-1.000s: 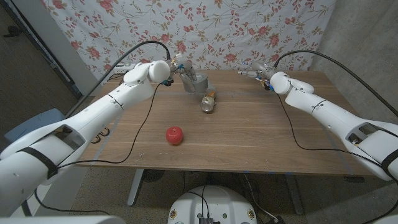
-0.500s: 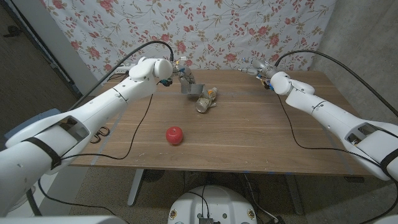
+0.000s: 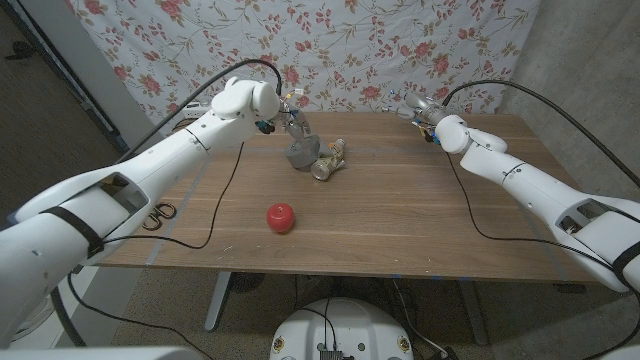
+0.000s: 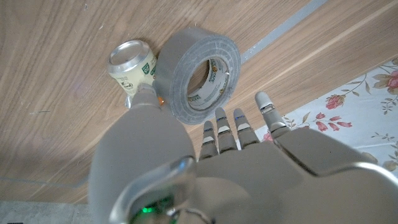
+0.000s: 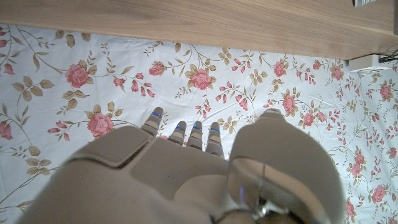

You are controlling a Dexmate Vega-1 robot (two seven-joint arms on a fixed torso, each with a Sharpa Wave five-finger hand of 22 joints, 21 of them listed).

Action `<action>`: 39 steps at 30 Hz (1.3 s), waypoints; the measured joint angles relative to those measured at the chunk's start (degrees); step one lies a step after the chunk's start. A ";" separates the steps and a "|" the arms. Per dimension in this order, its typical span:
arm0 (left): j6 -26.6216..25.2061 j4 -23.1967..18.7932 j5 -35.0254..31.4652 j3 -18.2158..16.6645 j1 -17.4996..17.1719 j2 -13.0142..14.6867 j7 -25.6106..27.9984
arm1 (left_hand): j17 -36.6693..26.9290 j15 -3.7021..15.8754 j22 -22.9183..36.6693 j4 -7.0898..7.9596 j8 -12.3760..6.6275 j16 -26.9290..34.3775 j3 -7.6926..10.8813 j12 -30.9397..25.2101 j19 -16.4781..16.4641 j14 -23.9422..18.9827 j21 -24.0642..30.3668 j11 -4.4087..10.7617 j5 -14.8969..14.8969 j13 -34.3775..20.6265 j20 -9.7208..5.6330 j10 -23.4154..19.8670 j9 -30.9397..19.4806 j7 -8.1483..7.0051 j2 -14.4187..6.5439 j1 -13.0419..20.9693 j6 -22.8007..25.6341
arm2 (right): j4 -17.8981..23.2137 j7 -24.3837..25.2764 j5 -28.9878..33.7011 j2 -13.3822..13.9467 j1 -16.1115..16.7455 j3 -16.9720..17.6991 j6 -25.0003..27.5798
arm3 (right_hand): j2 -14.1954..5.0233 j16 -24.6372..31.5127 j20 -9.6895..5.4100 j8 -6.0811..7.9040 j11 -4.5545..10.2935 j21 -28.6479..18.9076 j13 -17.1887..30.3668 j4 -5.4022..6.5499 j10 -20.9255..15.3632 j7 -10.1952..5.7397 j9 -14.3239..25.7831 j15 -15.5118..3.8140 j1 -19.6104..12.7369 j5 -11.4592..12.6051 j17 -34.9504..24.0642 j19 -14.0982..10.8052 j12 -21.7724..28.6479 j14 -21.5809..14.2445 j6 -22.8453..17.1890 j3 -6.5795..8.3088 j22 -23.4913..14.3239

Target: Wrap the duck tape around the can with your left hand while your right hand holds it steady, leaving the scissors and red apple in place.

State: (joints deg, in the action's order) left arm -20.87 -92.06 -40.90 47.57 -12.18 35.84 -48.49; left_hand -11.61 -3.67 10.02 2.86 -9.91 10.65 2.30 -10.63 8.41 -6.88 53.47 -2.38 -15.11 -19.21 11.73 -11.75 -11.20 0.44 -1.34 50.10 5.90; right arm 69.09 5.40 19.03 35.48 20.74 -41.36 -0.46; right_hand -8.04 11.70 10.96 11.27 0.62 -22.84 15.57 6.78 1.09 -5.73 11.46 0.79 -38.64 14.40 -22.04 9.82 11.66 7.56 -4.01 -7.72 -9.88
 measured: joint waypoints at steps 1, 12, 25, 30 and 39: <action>-0.21 -0.65 0.62 -0.87 -0.62 0.20 0.35 | 0.00 -0.25 0.00 0.40 0.00 0.00 -0.12 0.00 0.45 0.26 -0.34 -0.18 0.00 0.07 0.07 0.70 0.02 -0.02 -0.44 -0.42 -0.64 | 0.18 0.05 -0.22 0.06 0.14 0.16 -0.06 | 0.00 0.00 0.00 0.00 0.00 0.00 -0.11 0.00 0.00 0.00 0.00 -0.09 0.00 0.00 0.09 0.00 0.04 -0.09 0.00 0.00 0.00; -0.21 -6.58 9.69 -10.48 -8.74 2.50 10.83 | -0.13 -0.86 0.27 3.10 0.00 0.00 -1.87 0.00 1.44 4.14 -3.82 -1.44 0.15 1.07 0.23 6.29 0.29 -2.50 -2.21 -5.31 -4.53 | 1.22 0.14 -3.71 0.21 1.77 2.31 -2.14 | 0.53 0.44 -1.58 0.00 0.00 0.00 -0.42 0.00 -0.61 0.07 0.01 -0.19 0.97 0.00 0.93 -2.81 0.04 -1.05 -0.98 0.00 0.00; 5.82 -9.59 23.89 -20.39 -18.92 3.88 28.00 | -0.11 -0.74 0.26 4.37 0.00 0.00 -3.14 0.00 1.44 6.06 -5.47 -1.20 0.79 1.94 0.23 9.08 0.75 -4.73 -2.52 -8.26 -7.58 | -0.94 -1.83 -11.81 -1.65 2.99 5.52 -7.92 | 0.92 0.88 -2.57 0.43 -0.19 -0.61 -1.21 -0.24 -1.24 -0.01 0.01 -0.44 2.12 0.01 2.08 -8.12 0.04 -3.22 -1.26 -0.25 0.00; 10.34 -8.62 30.20 -23.27 -22.00 3.49 33.93 | 0.16 -0.74 0.26 4.60 -0.14 0.00 -3.37 0.00 1.44 6.06 -5.61 -1.42 0.79 2.21 0.23 9.30 0.82 -5.37 -2.49 -8.90 -7.55 | -2.95 -3.06 -15.35 -2.87 3.06 6.70 -10.42 | 1.40 1.10 -2.92 0.43 -0.50 -0.91 -1.46 -0.42 -1.54 -0.10 0.01 -0.36 2.60 0.01 2.43 -9.91 0.48 -4.13 -1.95 -0.42 -0.01; 19.33 -4.44 40.99 -26.25 -25.10 2.40 39.25 | 0.16 -0.74 0.26 4.90 -0.14 0.00 -3.67 0.00 1.44 6.67 -6.45 -1.81 1.18 2.47 0.23 9.70 0.82 -5.59 -2.15 -9.83 -7.78 | -6.77 -5.75 -23.49 -5.00 3.10 9.03 -15.17 | 1.81 1.66 -2.95 0.43 -0.61 -1.13 -1.75 -0.39 -2.87 0.15 -0.28 -0.80 3.61 0.01 3.19 -12.38 0.48 -6.14 -2.20 -0.89 -0.01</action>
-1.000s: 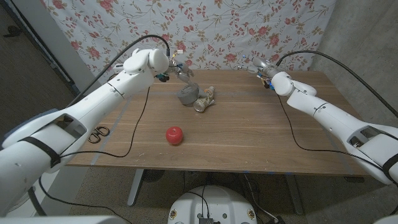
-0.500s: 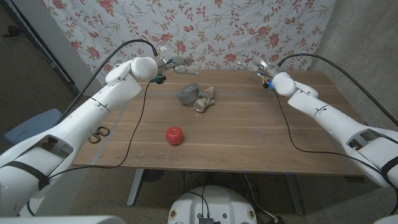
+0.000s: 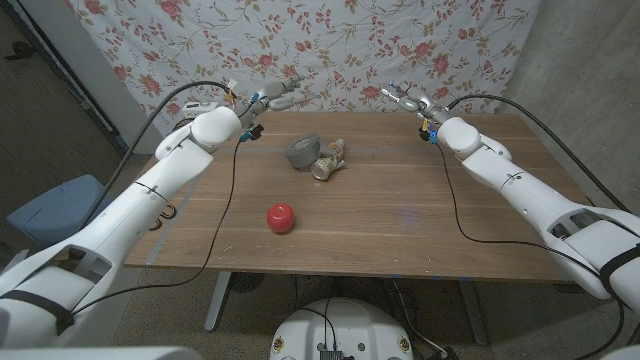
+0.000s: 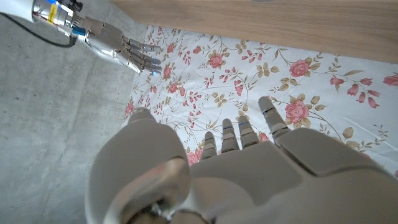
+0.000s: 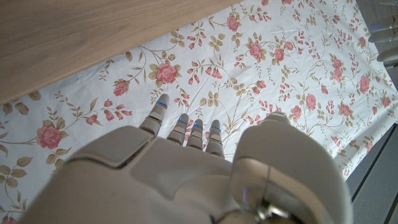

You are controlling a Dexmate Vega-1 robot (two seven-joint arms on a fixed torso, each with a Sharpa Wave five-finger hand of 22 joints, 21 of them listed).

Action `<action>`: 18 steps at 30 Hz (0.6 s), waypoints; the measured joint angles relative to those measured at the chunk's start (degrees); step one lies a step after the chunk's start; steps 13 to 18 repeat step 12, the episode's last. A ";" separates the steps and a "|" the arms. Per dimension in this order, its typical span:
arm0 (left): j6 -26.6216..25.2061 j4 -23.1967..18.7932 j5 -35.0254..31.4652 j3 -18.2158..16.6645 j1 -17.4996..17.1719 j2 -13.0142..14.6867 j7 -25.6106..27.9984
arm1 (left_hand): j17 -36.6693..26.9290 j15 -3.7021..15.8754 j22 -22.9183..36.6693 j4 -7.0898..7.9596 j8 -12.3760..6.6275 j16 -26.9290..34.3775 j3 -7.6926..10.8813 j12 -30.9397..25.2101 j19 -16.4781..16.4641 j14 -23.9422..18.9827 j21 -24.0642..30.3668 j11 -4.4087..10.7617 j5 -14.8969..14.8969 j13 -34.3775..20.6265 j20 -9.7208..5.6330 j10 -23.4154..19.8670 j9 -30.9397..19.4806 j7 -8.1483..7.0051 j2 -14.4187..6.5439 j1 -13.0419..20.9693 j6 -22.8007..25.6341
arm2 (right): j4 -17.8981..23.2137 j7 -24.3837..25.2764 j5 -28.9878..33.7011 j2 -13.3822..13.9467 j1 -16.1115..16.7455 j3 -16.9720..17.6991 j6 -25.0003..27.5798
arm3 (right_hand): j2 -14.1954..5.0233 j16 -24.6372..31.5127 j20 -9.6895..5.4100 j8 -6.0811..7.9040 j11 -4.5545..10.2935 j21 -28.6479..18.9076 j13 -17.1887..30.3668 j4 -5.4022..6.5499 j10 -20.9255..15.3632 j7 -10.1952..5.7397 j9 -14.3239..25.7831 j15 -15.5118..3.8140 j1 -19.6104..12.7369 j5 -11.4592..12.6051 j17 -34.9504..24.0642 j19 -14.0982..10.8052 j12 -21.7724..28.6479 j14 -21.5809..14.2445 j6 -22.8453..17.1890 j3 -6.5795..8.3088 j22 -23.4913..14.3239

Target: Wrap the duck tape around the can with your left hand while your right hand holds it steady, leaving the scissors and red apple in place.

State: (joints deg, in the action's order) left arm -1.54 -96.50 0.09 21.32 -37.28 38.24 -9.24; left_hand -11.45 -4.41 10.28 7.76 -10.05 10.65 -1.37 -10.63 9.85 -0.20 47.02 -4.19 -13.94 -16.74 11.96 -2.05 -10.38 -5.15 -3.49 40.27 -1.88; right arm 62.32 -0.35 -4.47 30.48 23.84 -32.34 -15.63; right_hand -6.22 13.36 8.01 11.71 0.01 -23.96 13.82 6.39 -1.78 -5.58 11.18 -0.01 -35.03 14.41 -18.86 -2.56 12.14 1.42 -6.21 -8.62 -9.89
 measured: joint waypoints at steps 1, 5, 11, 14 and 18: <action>1.17 1.00 1.37 -0.37 -0.19 -0.15 0.34 | 0.00 0.00 0.00 -0.02 0.00 0.00 -0.02 0.00 0.00 0.00 0.00 0.00 0.00 0.00 0.00 0.00 0.00 0.00 0.00 0.00 0.00 | -0.76 -0.68 -1.23 -0.41 0.00 0.39 -0.60 | 0.12 0.00 -0.19 0.00 0.09 0.00 0.00 0.00 -0.08 -0.16 0.00 -0.13 0.12 0.00 0.04 -0.20 0.15 -0.14 -0.27 0.00 0.00; 4.53 3.06 5.63 -0.86 -0.66 -0.66 0.93 | 0.00 0.00 0.00 0.01 -0.34 0.00 -0.35 -0.42 0.00 0.00 -0.22 0.00 0.00 0.26 0.00 0.00 0.00 -0.53 0.30 -0.30 0.56 | -3.04 -2.10 -4.70 -1.53 -0.02 1.47 -2.36 | -0.13 0.21 -1.15 0.00 -0.43 0.00 -0.26 0.24 -1.04 -0.05 0.00 -0.24 0.76 0.00 0.43 -1.16 0.45 -0.85 -0.58 -0.24 0.00; 8.37 5.38 11.92 -1.07 -1.11 -1.27 1.34 | -0.01 -0.31 0.00 0.46 -0.55 0.44 -0.81 -0.42 0.00 0.31 -0.43 0.18 0.00 0.50 0.00 0.18 0.00 -0.72 0.15 -1.36 0.72 | -9.10 -5.63 -11.96 -4.62 -0.93 3.91 -5.94 | 0.33 0.21 -1.87 0.00 -0.53 0.00 -0.53 0.24 -1.75 0.25 0.01 -0.41 1.24 0.00 0.75 -1.88 0.45 -1.64 -1.49 -0.24 0.00; 8.84 5.81 12.82 -1.07 -1.19 -1.36 1.44 | -0.01 -0.31 0.00 0.46 -0.55 0.44 -0.81 -0.42 0.00 0.31 -0.43 0.19 0.00 0.53 0.00 0.19 0.00 -0.92 0.15 -1.35 0.51 | -9.24 -5.71 -12.13 -4.69 -0.96 3.95 -6.01 | 0.38 0.21 -1.97 0.00 -0.64 0.00 -0.53 0.24 -1.86 0.25 0.01 -0.42 1.29 0.00 0.79 -1.98 0.45 -1.63 -1.49 -0.24 0.00; 8.84 5.81 12.82 -1.07 -1.19 -1.36 1.44 | -0.01 -0.31 0.00 0.46 -0.55 0.44 -0.81 -0.42 0.00 0.31 -0.43 0.19 0.00 0.53 0.00 0.19 0.00 -0.92 0.15 -1.35 0.51 | -9.24 -5.71 -12.13 -4.69 -0.96 3.95 -6.01 | 0.38 0.21 -1.97 0.00 -0.64 0.00 -0.53 0.24 -1.86 0.25 0.01 -0.42 1.29 0.00 0.79 -1.98 0.45 -1.63 -1.49 -0.24 0.00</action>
